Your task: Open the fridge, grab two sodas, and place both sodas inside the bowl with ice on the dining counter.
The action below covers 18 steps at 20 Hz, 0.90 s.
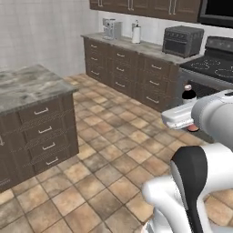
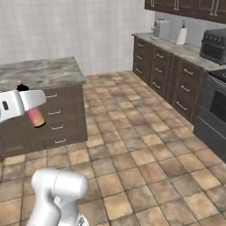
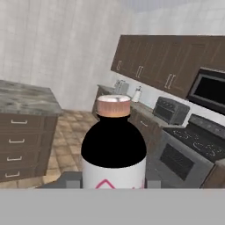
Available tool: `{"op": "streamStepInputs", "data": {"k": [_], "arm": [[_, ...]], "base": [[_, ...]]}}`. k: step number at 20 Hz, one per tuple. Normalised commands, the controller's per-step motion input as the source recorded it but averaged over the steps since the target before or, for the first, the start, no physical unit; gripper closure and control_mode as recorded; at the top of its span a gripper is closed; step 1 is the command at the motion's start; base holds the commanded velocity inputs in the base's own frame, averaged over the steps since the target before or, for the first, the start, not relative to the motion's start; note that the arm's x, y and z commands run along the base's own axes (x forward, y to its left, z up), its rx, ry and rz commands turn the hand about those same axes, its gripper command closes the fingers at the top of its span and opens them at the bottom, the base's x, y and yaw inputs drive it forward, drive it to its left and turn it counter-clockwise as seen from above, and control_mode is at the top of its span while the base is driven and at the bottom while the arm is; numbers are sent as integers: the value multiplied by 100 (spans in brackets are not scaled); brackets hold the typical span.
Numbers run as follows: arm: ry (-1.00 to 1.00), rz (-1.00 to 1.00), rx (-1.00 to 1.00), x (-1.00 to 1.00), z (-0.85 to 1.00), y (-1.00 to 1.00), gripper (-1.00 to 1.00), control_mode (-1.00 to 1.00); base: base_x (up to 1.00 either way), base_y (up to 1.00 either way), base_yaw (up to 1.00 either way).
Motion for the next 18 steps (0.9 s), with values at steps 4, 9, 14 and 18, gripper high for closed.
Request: {"op": "streamStepInputs", "data": {"k": [4, 9, 14, 18], "arm": [[0, 0, 0, 0, 0, 0, 100, 100], [0, 0, 0, 0, 0, 0, 100, 100], [0, 0, 0, 0, 0, 0, 100, 100], [0, 0, 0, 0, 0, 0, 100, 100]], "base": [[37, 23, 48], [60, 6, 42], [91, -45, 32], [100, -58, 30]]}}
